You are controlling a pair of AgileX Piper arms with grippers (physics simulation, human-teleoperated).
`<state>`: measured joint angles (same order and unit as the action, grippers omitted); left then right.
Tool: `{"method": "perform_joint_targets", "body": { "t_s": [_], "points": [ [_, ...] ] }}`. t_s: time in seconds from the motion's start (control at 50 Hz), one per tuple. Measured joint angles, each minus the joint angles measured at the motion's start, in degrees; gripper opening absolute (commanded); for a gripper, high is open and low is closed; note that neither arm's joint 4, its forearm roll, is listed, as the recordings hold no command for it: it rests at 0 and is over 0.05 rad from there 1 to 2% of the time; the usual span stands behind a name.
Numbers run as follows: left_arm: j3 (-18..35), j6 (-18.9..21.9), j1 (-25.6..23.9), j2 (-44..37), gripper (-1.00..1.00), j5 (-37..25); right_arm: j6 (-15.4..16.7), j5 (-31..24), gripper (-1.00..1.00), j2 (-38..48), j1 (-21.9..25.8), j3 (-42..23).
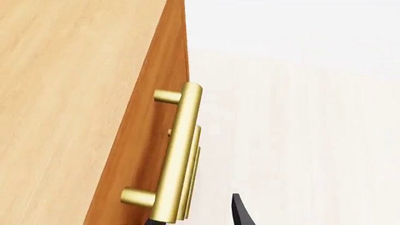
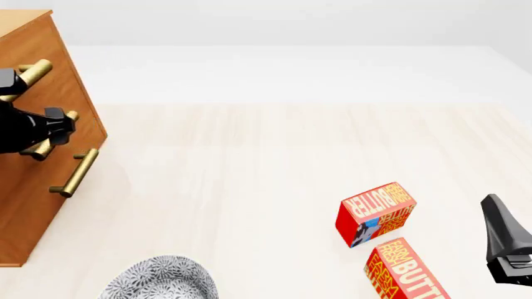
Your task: Put the chocolate pudding in the top drawer of the cabinet and close it.
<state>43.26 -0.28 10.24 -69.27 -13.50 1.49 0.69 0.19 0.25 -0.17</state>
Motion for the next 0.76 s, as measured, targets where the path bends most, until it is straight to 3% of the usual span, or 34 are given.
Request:
{"method": "perform_joint_targets", "body": {
  "t_s": [0.32, 0.76],
  "points": [
    [1.0, 1.0, 0.3, 1.4, 1.00, -4.7, 0.0, 0.0, 1.00, 0.0, 0.0, 0.0],
    [9.4, 3.8, 4.7, 14.4, 1.00, -21.5, 0.0, 0.0, 1.00, 0.0, 0.0, 0.0]
  ]
}}
